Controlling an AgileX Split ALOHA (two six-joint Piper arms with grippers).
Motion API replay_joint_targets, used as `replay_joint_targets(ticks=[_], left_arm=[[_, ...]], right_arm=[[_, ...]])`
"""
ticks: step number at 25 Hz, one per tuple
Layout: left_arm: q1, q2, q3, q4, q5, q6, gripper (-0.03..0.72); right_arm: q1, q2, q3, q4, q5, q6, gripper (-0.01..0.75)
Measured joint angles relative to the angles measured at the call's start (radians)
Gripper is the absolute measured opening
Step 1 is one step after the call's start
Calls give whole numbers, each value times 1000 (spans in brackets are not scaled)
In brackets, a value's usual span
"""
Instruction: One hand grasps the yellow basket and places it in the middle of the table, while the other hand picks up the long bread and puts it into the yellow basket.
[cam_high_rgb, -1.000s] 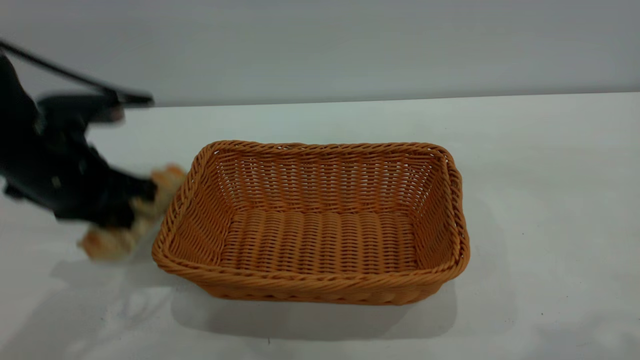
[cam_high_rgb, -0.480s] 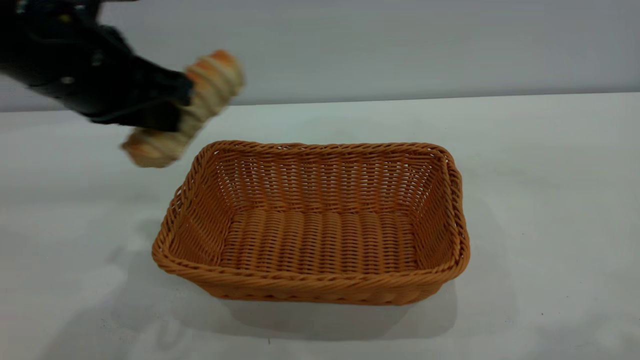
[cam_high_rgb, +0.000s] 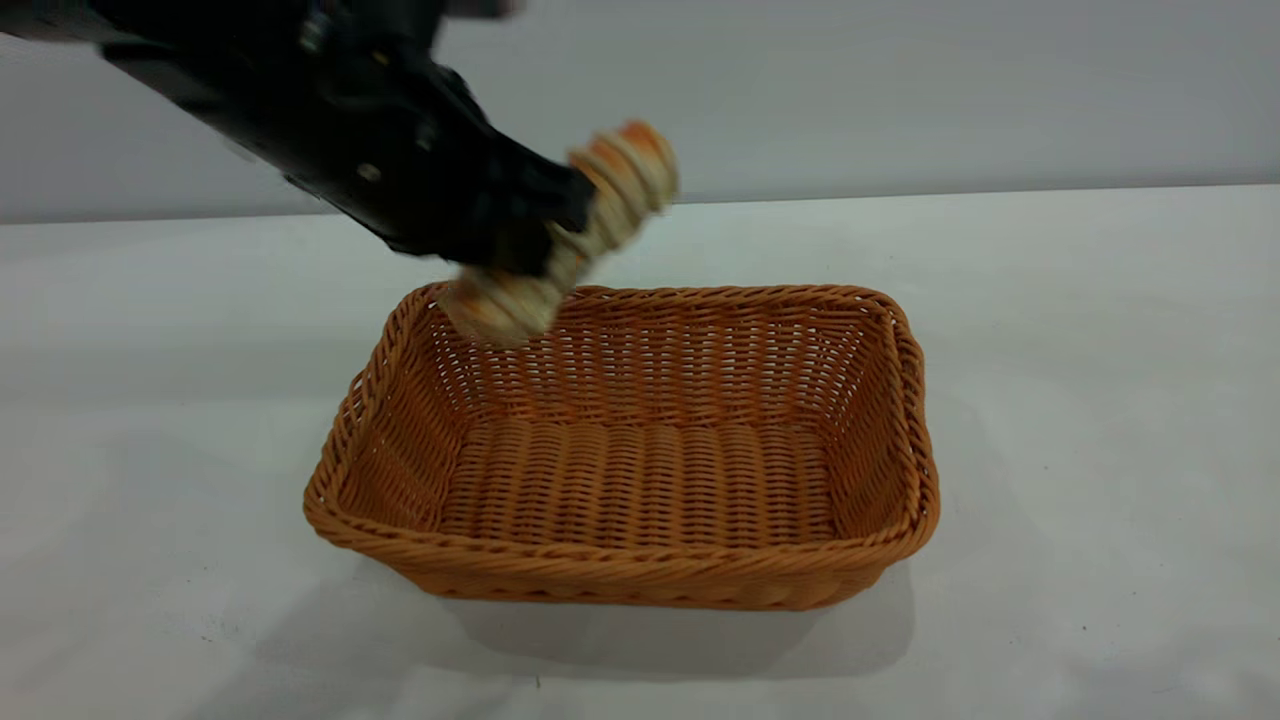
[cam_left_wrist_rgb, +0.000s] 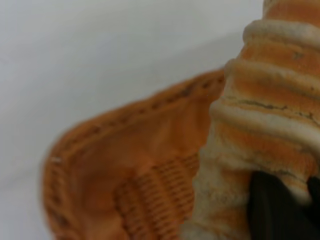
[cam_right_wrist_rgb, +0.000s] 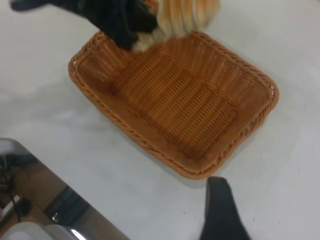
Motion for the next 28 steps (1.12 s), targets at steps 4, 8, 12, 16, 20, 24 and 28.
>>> replay_joint_targets(ticks=[4, 8, 12, 16, 20, 24, 28], left_arm=[[-40, 66, -11, 0, 13, -4, 78], [-52, 103, -11, 3, 13, 23, 150], [-52, 103, -11, 2, -12, 84, 402], [-52, 84, -11, 2, 25, 111, 575], [-52, -8, -11, 3, 120, 207, 598], [-52, -142, -11, 3, 212, 276, 567], [-46, -291, -11, 5, 317, 287, 553]], right_arm=[[0, 0, 0, 0, 0, 0, 531], [0, 0, 0, 0, 1, -1, 531], [0, 0, 0, 0, 4, -1, 531], [0, -7, 0, -1, 14, -1, 531], [0, -48, 1, -26, 15, 1, 531], [0, -117, 1, -62, 38, 22, 531], [0, -199, 1, -111, 90, 60, 531]])
